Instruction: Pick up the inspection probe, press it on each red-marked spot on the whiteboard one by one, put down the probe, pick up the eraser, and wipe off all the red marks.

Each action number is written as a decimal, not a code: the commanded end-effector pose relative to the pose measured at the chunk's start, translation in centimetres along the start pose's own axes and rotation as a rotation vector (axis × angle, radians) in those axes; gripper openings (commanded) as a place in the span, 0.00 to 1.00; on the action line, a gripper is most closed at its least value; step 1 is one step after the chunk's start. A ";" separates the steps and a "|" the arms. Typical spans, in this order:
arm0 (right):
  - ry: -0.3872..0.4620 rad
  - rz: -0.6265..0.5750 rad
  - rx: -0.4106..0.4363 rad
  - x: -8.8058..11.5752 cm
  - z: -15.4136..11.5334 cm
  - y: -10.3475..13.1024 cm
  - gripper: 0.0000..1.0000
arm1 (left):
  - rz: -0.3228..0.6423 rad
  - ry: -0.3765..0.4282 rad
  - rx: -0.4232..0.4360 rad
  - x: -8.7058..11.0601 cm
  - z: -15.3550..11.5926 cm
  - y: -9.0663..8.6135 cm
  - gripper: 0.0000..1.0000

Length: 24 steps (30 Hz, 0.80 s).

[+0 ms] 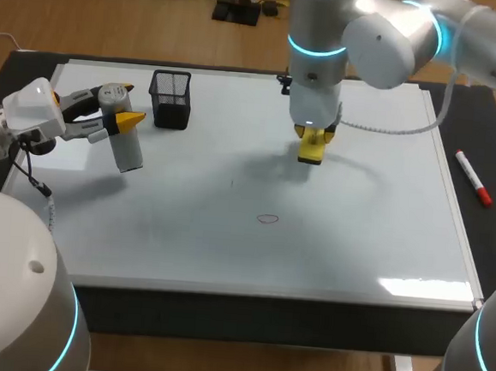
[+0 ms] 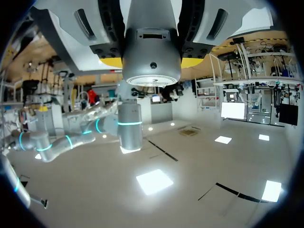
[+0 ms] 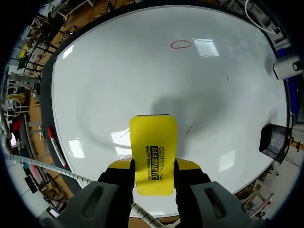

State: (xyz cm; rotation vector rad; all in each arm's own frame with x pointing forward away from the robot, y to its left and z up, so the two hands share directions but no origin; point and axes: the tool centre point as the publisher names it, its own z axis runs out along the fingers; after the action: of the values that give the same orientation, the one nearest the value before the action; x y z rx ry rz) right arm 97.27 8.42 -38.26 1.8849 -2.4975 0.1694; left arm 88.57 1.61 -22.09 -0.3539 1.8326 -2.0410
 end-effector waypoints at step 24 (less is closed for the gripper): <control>0.035 0.313 -0.050 13.3 2.3 -4.0 0.00 | 0.001 -0.001 0.000 0.1 0.0 -0.1 0.00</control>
State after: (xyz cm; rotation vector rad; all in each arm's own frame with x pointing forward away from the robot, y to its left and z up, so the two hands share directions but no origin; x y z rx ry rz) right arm 97.64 -4.99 -39.25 1.4430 -2.7239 0.1485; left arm 88.58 1.60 -22.10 -0.3538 1.8324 -2.0411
